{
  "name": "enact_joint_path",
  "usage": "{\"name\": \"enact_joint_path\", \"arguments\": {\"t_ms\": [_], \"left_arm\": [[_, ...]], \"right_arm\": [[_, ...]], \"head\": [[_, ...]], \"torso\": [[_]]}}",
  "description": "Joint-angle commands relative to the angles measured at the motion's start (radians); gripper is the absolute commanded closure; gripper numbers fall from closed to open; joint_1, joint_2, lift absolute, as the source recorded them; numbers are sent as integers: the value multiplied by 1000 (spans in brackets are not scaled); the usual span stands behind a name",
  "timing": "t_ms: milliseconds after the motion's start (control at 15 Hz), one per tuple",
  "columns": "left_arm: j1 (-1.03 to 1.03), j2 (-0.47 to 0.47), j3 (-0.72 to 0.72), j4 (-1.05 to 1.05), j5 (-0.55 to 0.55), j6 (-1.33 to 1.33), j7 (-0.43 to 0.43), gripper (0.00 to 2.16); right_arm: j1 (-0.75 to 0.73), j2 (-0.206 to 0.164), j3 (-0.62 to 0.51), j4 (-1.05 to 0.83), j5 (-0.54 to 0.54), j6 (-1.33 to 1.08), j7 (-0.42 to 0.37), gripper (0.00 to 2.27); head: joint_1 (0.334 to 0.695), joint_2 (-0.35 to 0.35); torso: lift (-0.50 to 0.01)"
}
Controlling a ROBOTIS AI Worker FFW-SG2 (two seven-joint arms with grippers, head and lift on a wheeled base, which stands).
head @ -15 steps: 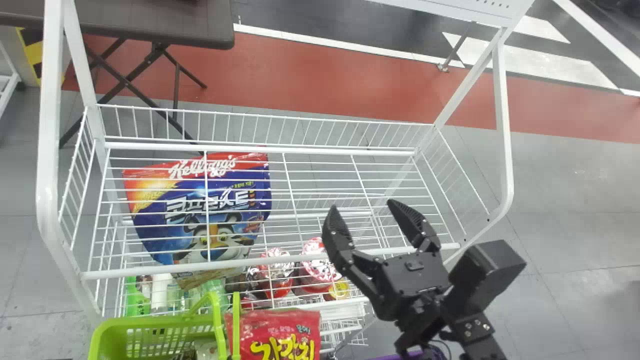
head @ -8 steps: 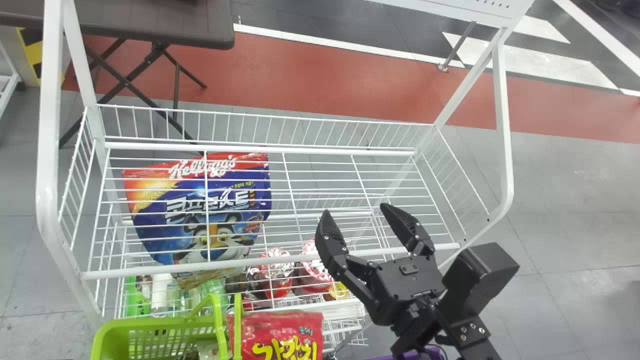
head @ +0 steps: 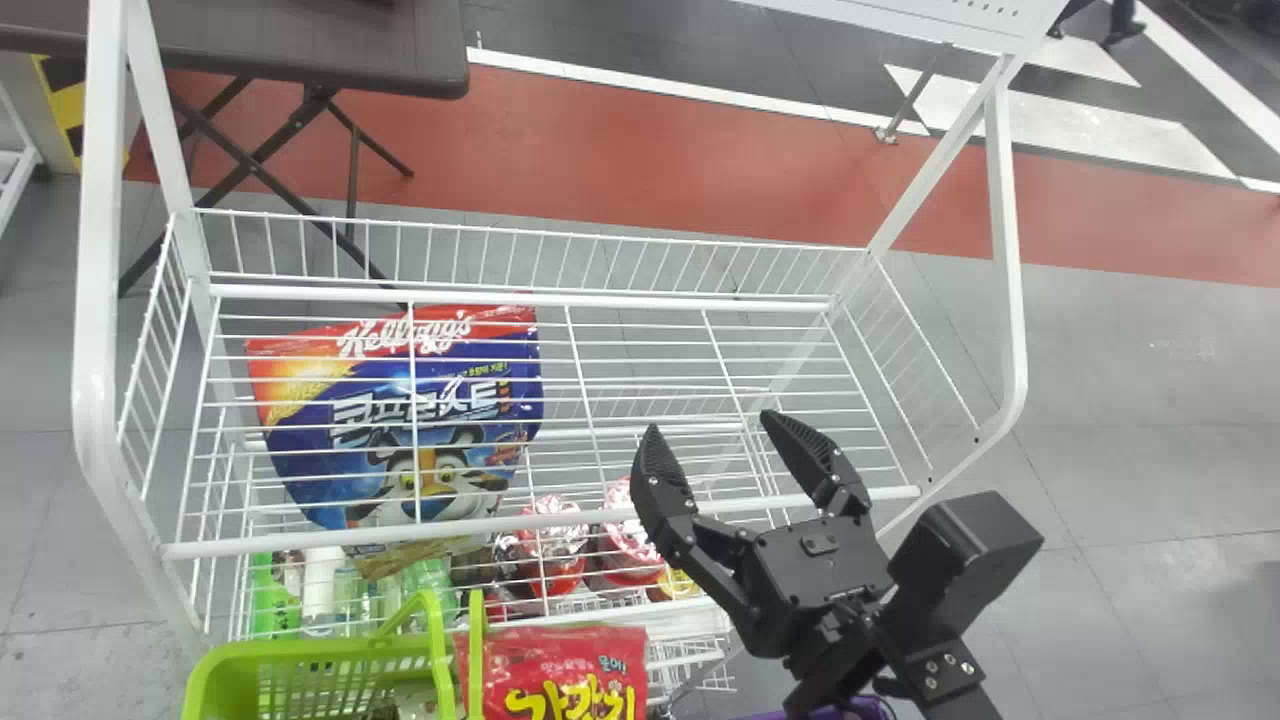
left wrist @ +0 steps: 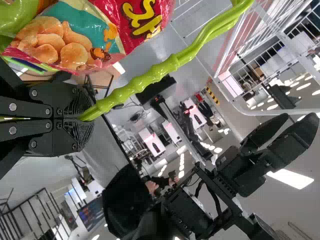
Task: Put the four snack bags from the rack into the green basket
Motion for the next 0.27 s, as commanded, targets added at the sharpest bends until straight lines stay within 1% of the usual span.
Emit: {"name": "enact_joint_path", "arguments": {"t_ms": [0, 200], "left_arm": [[0, 0, -2, 0, 0, 0, 0, 2027], [0, -1, -3, 0, -2, 0, 5, 2027]], "right_arm": [[3, 1, 0, -4, -1, 0, 0, 90], [4, 1, 2, -4, -1, 0, 0, 90]], "head": [[695, -350], [695, -350]], "torso": [[-7], [-7]]}}
